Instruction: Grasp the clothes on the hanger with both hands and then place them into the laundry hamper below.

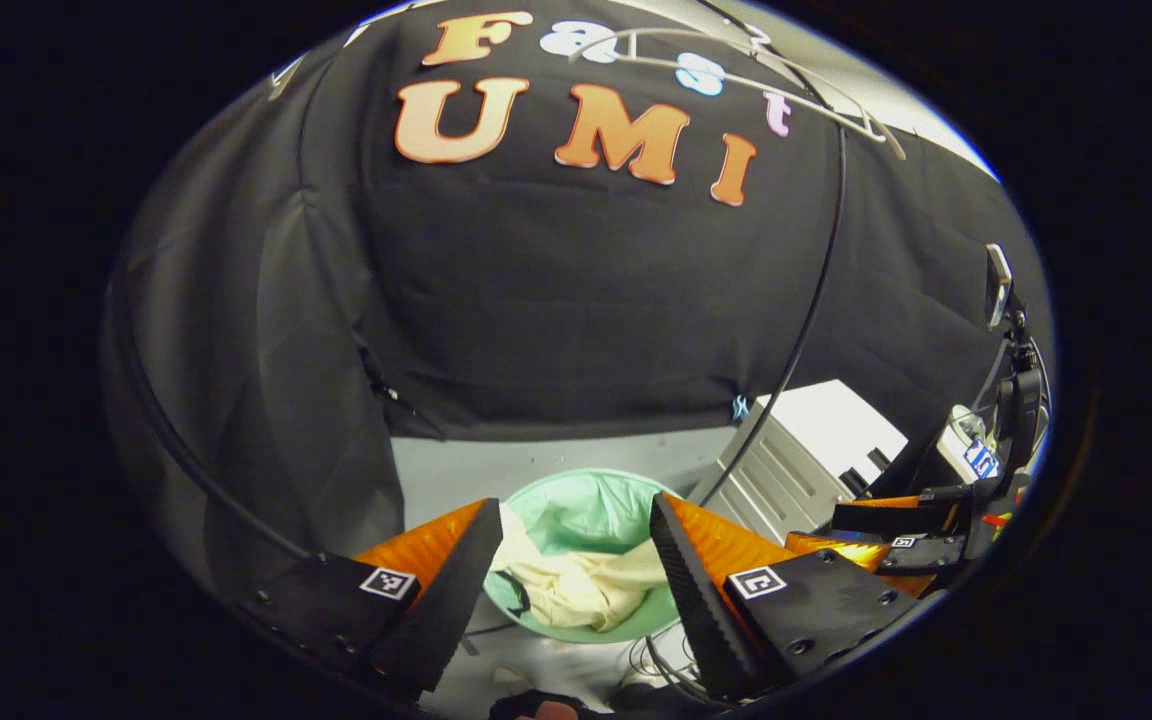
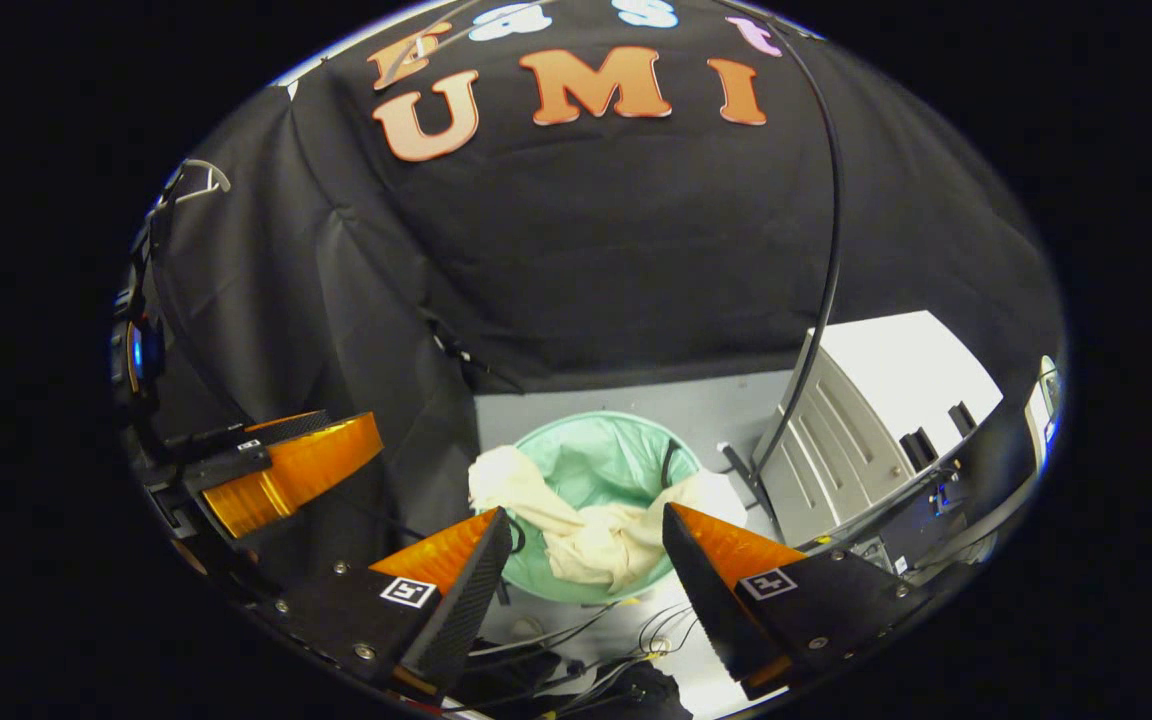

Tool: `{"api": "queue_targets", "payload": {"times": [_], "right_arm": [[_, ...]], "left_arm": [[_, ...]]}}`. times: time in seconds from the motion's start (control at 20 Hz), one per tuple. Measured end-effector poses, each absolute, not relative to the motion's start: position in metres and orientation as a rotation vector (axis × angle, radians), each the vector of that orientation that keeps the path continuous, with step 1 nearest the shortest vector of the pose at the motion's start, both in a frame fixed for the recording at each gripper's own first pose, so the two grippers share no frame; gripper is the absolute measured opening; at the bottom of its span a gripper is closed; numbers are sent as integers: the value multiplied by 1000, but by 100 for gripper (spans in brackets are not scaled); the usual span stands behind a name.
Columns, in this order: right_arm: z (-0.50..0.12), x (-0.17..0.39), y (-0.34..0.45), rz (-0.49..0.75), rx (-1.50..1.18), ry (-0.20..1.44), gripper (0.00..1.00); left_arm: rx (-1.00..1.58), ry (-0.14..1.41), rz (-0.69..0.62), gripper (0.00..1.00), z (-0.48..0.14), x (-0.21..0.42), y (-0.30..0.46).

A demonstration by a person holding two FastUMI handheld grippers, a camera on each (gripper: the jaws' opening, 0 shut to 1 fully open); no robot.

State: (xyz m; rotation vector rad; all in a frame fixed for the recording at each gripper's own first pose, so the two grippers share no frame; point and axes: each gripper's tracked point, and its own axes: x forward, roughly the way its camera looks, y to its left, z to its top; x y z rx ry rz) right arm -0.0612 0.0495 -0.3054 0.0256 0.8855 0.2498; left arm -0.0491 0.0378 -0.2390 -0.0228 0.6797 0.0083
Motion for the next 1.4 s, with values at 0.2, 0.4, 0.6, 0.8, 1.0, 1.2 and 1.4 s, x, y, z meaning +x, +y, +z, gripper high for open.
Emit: {"api": "queue_targets", "payload": {"times": [0.2, 0.4, 0.6, 0.8, 1.0, 1.2, 1.4], "right_arm": [[-258, -42, 45, 245, 17, 802, 94], [-202, -21, 42, 253, -21, 686, 94], [-141, -6, 39, 241, -30, 541, 94], [-78, 10, 30, 202, -18, 394, 94], [-42, 14, 21, 168, -9, 293, 94], [-5, 20, 17, 161, 30, 180, 94], [34, 19, 3, 139, 45, 55, 94]], "left_arm": [[-28, 532, 31, 100, -182, -26, 41], [-23, 426, 46, 97, -139, -14, 43], [-27, 352, 57, 98, -100, -14, 41], [-25, 257, 58, 94, -64, -9, 42], [-11, 172, 53, 94, -32, -4, 37], [-16, 92, 57, 94, -5, -2, 34], [-27, 59, 35, 100, 13, 1, 24]]}}
